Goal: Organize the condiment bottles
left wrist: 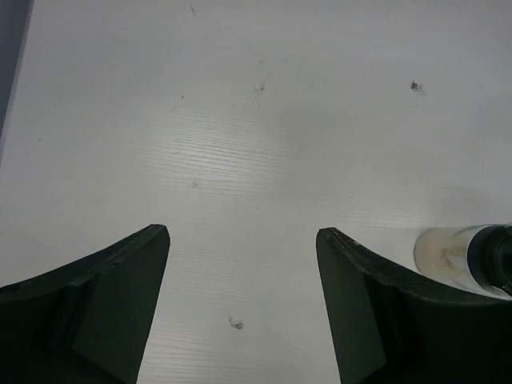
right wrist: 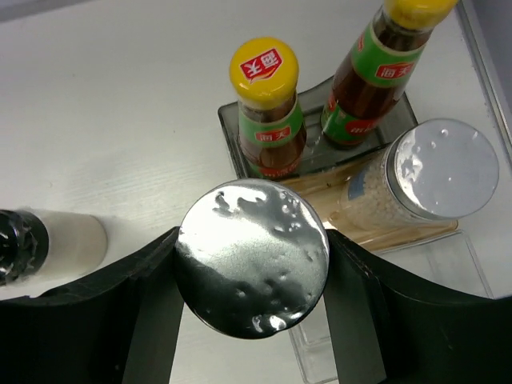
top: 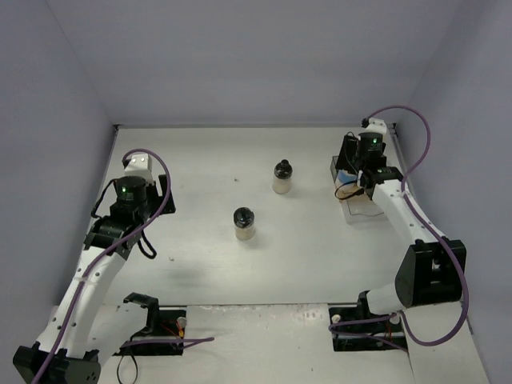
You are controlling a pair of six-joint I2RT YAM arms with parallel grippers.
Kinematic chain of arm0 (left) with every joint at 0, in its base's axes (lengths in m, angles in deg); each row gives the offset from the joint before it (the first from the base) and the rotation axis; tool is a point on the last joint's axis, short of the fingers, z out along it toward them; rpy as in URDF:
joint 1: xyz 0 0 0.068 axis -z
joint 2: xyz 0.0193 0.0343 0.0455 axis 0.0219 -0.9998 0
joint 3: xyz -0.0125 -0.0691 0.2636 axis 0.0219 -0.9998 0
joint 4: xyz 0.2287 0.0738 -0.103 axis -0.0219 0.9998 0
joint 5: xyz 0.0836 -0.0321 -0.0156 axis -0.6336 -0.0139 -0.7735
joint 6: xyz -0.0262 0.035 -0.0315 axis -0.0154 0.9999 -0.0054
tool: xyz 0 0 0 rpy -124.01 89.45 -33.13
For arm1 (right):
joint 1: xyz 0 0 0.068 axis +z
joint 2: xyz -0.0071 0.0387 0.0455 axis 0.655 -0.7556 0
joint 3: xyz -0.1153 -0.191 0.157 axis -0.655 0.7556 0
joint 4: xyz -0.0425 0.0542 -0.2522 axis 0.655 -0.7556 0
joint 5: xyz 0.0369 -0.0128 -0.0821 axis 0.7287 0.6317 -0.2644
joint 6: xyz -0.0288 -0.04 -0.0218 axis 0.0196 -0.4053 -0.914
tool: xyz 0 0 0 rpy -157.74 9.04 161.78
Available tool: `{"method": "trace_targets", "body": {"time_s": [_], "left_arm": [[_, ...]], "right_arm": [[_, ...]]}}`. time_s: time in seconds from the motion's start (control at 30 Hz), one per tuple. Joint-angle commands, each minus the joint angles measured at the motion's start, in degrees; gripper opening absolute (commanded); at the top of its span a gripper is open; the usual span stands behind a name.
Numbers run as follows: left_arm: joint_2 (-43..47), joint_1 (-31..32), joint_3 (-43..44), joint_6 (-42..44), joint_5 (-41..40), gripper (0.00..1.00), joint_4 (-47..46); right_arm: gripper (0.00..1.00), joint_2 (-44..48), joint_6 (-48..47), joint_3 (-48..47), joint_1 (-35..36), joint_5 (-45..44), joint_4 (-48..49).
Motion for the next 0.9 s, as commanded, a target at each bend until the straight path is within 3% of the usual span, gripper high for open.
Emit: {"method": "trace_targets", "body": {"time_s": [0.0,0.87], "left_arm": [[-0.32,-0.43,1.63,-0.78,0.39,0.74,-3.72],[-0.93,-0.34,1.63,-0.87,1.00,0.74,-3.72]], "right_arm": [[0.00,1.27,3.06,-0.81,-1.14,-3.78,12.21],[0.02,-6.02,7.45,4.12,-2.64,-6.51,16.44]]}}
